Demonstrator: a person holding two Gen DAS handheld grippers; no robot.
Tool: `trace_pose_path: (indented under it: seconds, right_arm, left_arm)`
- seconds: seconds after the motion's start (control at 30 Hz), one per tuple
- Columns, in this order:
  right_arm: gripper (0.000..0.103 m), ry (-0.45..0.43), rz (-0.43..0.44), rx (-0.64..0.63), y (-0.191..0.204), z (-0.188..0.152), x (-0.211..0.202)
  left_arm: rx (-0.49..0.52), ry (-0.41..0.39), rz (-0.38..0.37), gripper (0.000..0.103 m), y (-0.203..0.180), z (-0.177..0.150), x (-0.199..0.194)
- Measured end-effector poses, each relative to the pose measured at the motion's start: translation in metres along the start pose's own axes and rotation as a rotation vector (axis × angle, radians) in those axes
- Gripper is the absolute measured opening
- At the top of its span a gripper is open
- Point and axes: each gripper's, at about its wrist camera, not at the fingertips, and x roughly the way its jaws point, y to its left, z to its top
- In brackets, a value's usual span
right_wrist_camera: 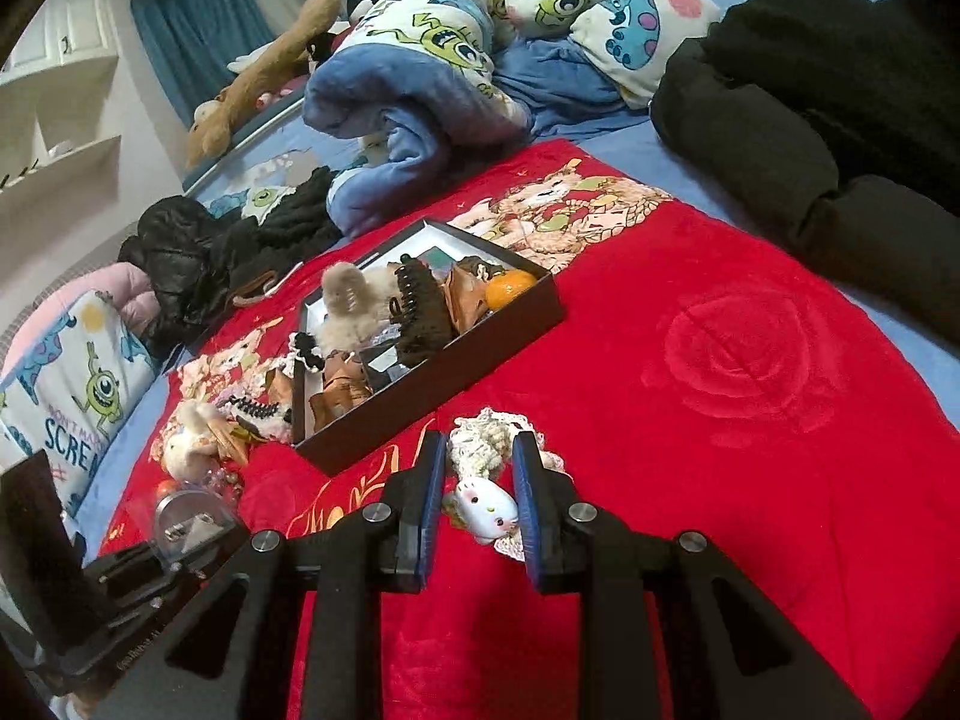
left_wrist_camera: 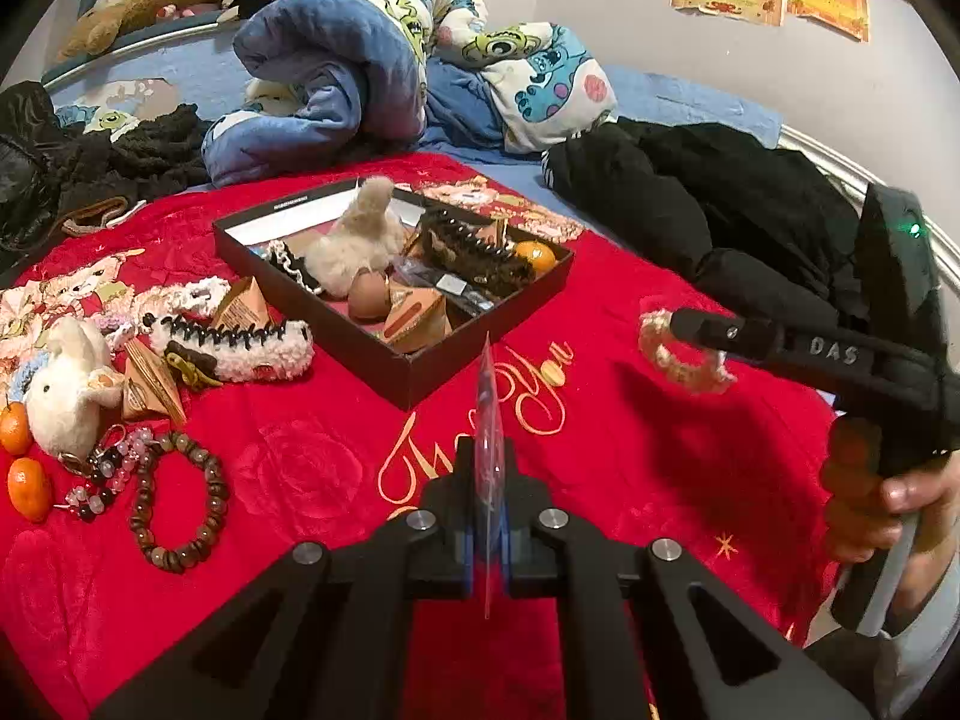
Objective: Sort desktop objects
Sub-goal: 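Lift the package with the left tool while the right tool carries the scrunchie toward the box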
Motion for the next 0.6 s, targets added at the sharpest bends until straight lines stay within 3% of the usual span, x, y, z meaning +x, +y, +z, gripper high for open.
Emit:
trace_pose_path:
  seconds: [0.5, 0.6]
  right_arm:
    - [0.022, -0.01, 0.09, 0.011, 0.029, 0.014, 0.011]
    - [0.022, -0.038, 0.109, -0.006, 0.041, 0.028, 0.013]
  left_arm:
    - [-0.003, -0.028, 0.017, 0.006, 0.011, 0.021, -0.002]
    - [-0.002, -0.034, 0.056, 0.006, 0.016, 0.033, 0.003]
